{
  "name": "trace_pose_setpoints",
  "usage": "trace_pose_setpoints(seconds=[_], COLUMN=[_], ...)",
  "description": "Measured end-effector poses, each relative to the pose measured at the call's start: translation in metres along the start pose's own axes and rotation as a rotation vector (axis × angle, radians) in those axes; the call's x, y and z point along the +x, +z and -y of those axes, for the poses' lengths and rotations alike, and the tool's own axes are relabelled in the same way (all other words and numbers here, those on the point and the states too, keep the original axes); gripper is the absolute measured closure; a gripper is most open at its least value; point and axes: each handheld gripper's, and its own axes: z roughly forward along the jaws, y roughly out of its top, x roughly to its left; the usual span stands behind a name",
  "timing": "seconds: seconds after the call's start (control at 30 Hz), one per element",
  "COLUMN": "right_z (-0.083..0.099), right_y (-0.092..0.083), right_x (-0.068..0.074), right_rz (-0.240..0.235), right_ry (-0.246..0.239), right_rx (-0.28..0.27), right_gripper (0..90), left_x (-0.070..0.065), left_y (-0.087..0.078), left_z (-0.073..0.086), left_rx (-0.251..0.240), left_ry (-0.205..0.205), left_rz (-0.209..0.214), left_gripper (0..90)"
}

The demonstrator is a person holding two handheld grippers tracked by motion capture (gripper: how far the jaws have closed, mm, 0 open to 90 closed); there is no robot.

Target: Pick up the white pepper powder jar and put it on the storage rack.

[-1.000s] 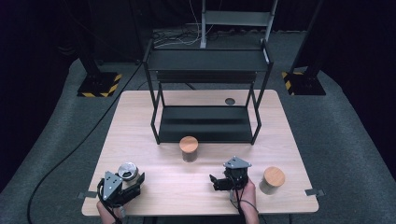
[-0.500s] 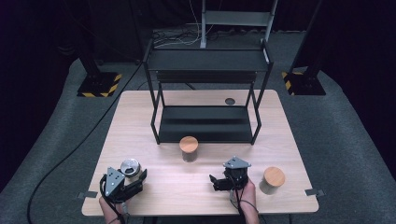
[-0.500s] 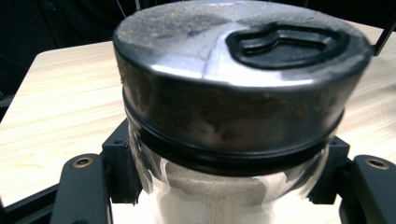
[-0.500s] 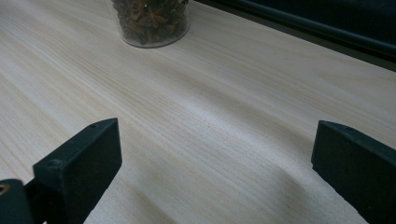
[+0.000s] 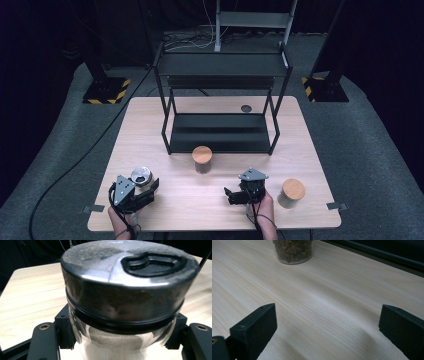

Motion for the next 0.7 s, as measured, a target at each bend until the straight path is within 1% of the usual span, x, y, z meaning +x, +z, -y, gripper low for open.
trace_pose_setpoints(seconds=[0.3,0.4,0.7], right_z=[-0.0001,-0.0003,-0.0002], right_y=[0.0003,0.0007,0.0006], right_x=[0.0004,0.0004,0.0004], right_rz=[0.0,0.0,-0.002], right_ry=[-0.003,-0.004,-0.004], right_rx=[0.005,0.009,0.008], right_gripper=[0.8,0.8,0.8], left_x=[0.0012,0.0009,0.0014], left_y=[0.0047,0.0065,0.0104], left_z=[-0.0041,-0.0061,-0.0095], left_rx=[-0.002,-0.002,-0.001], left_ry=[-0.004,0.005,0.006], left_rz=[0.013,0.016,0.021], left_gripper=[30.2,30.2,30.2])
